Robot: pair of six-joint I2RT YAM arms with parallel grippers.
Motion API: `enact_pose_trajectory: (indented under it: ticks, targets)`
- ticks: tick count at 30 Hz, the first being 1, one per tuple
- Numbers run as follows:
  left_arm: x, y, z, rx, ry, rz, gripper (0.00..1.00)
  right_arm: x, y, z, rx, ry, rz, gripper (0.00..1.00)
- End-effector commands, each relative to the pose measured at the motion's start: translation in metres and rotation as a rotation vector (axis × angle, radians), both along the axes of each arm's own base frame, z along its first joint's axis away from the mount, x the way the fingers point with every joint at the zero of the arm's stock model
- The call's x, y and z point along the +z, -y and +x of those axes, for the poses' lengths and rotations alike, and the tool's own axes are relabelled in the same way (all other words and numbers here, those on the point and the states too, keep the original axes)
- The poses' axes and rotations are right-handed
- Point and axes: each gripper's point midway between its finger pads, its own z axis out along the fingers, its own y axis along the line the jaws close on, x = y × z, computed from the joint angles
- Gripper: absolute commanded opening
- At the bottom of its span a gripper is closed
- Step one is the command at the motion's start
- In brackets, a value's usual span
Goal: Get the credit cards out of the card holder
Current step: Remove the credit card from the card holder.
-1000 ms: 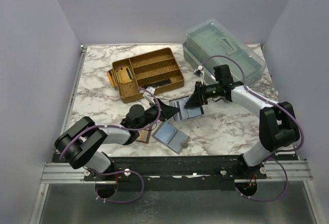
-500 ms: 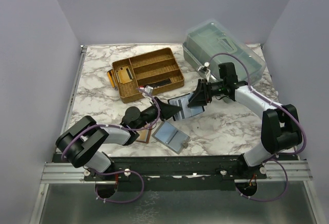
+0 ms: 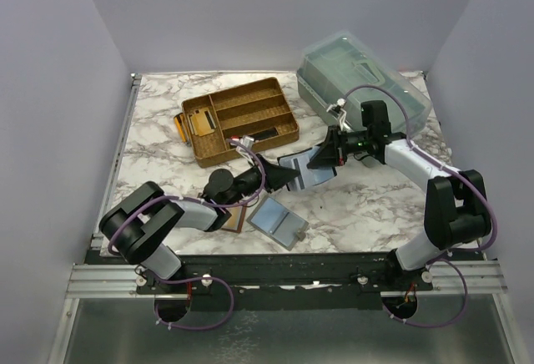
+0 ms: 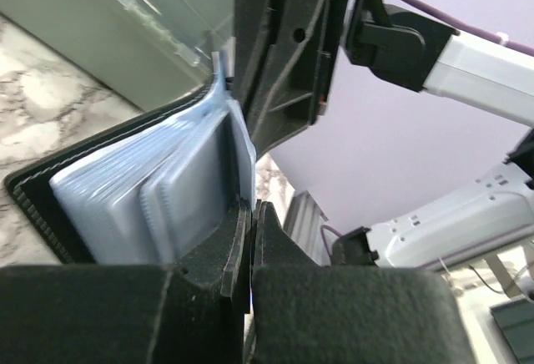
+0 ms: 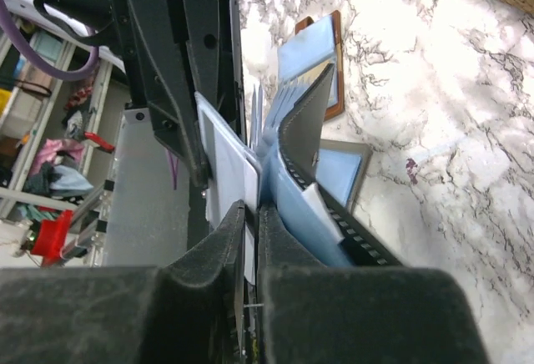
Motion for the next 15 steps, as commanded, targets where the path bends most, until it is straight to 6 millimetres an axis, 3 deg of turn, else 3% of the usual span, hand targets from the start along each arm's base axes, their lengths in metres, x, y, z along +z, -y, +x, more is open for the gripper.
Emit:
enact_pose_trajectory:
  ticks: [1,5,8,12,15]
  targets:
    - [0.013,0.005,0.005,0.040,0.040,0.009,0.00,0.013,-0.012,-0.030,0.111,-0.027,0.051,0.01]
    - [0.007,-0.008,0.004,0.064,0.029,0.029,0.00,0.015,-0.008,-0.029,0.102,-0.006,0.057,0.00]
    - [0.006,-0.015,0.003,0.064,0.020,0.029,0.07,0.021,-0.005,-0.032,0.120,0.009,0.082,0.00]
    - [0.007,-0.014,0.001,0.033,0.012,0.028,0.12,0.025,-0.005,-0.035,0.137,0.024,0.100,0.00]
    - [0.013,-0.012,0.000,0.011,0.032,0.022,0.10,0.023,-0.005,-0.034,0.126,0.029,0.090,0.00]
